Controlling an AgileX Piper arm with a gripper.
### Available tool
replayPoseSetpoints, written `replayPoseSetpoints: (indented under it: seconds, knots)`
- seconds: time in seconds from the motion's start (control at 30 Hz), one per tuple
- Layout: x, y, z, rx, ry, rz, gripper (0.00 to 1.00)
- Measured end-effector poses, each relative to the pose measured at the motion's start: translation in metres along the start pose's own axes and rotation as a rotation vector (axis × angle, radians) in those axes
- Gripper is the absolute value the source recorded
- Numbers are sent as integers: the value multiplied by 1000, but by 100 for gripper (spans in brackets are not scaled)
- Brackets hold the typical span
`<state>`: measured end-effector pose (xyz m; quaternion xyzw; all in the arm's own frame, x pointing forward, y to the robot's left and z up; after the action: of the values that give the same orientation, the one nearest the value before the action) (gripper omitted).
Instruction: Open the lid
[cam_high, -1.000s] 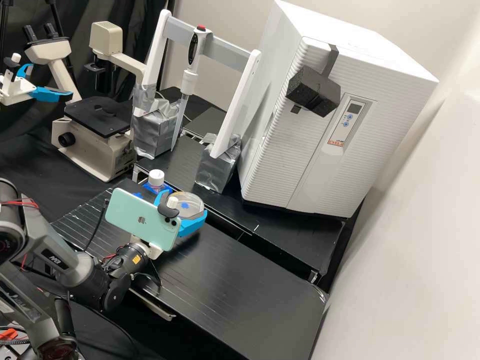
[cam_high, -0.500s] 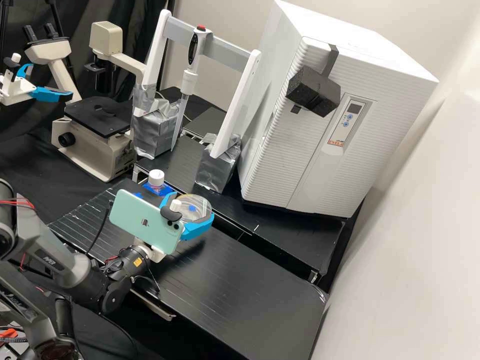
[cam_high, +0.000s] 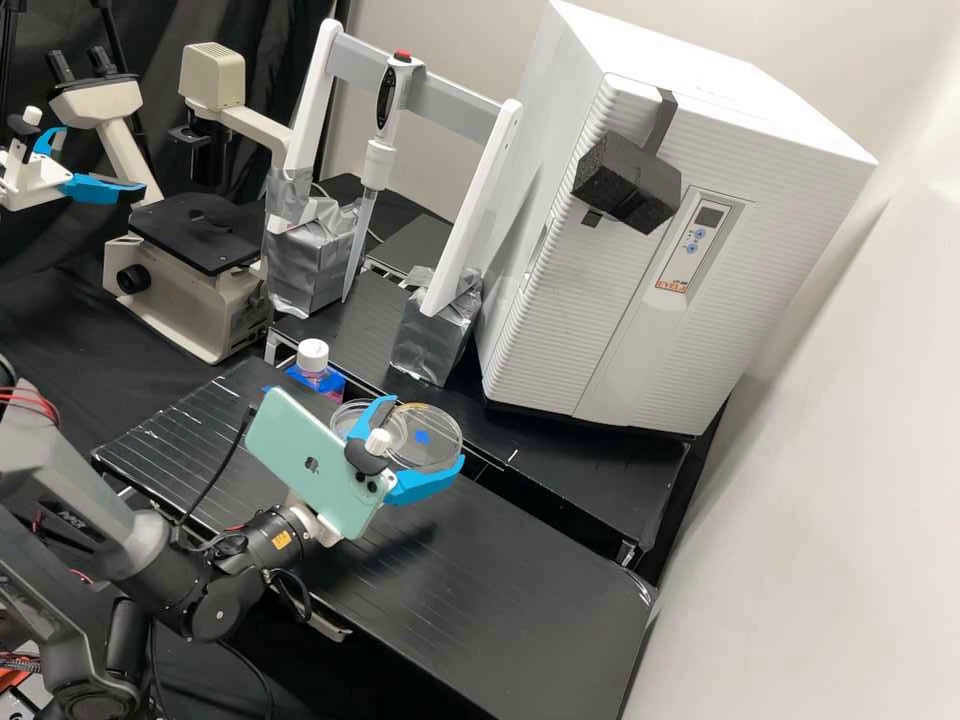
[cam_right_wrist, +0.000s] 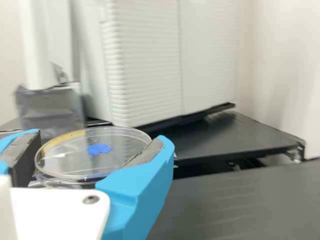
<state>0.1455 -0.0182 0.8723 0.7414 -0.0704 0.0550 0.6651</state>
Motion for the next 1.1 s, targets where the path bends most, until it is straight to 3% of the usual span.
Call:
replayPoseSetpoints:
  seconds: [0.23, 0.53, 0.57, 0.87, 1.1]
  knots:
    - [12, 9, 15, 44, -58, 26, 0]
    - [23, 15, 30, 8, -120, 75, 0]
    - [24, 15, 31, 2, -123, 72, 100]
    - [27, 10, 30, -34, -117, 49, 100]
    - [28, 8, 32, -32, -123, 40, 100]
